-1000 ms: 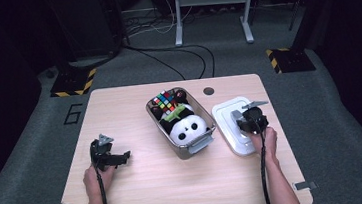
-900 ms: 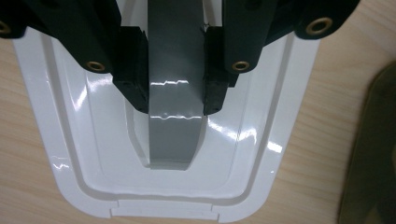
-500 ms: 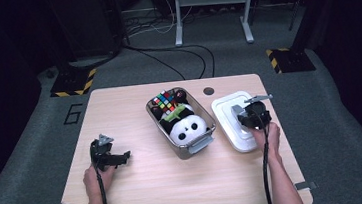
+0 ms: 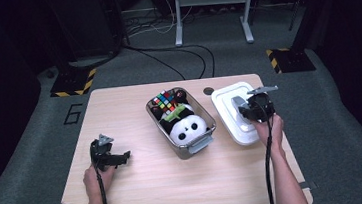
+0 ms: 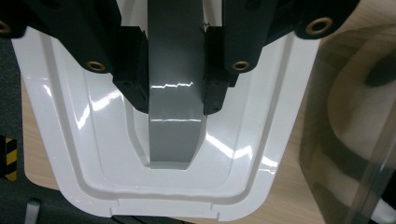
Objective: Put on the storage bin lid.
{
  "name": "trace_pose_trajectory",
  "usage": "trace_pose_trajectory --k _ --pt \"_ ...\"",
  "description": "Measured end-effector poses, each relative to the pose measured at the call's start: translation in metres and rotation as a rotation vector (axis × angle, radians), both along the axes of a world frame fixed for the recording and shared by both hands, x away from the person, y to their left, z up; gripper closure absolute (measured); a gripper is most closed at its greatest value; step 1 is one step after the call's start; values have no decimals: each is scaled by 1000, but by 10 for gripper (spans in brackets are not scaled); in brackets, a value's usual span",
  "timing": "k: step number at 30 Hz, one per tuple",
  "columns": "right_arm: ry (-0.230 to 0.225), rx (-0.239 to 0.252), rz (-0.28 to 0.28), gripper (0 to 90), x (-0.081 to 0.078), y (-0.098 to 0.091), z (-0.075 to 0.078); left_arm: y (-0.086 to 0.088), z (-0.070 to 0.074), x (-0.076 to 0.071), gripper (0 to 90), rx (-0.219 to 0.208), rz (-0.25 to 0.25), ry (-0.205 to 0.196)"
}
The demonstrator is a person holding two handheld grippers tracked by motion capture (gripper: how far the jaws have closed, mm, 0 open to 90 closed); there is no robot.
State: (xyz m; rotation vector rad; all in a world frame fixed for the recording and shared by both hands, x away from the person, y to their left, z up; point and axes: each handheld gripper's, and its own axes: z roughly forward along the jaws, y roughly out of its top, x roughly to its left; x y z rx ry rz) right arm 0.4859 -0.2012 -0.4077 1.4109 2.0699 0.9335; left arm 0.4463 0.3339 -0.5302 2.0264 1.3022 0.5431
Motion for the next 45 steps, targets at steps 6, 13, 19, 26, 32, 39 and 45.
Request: trace_pose_trajectory --k 6,13,19,26,32,39,45 --pt "-17 4 8 671 -2 3 17 0 0 0 0 0 0 0" --pt "-42 13 24 671 -3 9 36 0 0 0 0 -2 2 -5" --pt "-48 28 29 671 -3 20 50 0 0 0 0 1 -1 1" --pt "-59 53 63 671 -5 38 64 0 0 0 0 2 -2 1" --pt "-67 63 101 670 -6 60 72 0 0 0 0 0 0 -1" --pt "-62 80 154 670 -6 91 77 0 0 0 0 3 -2 3" --pt "-55 92 200 670 -5 120 75 1 0 0 0 11 -9 5"
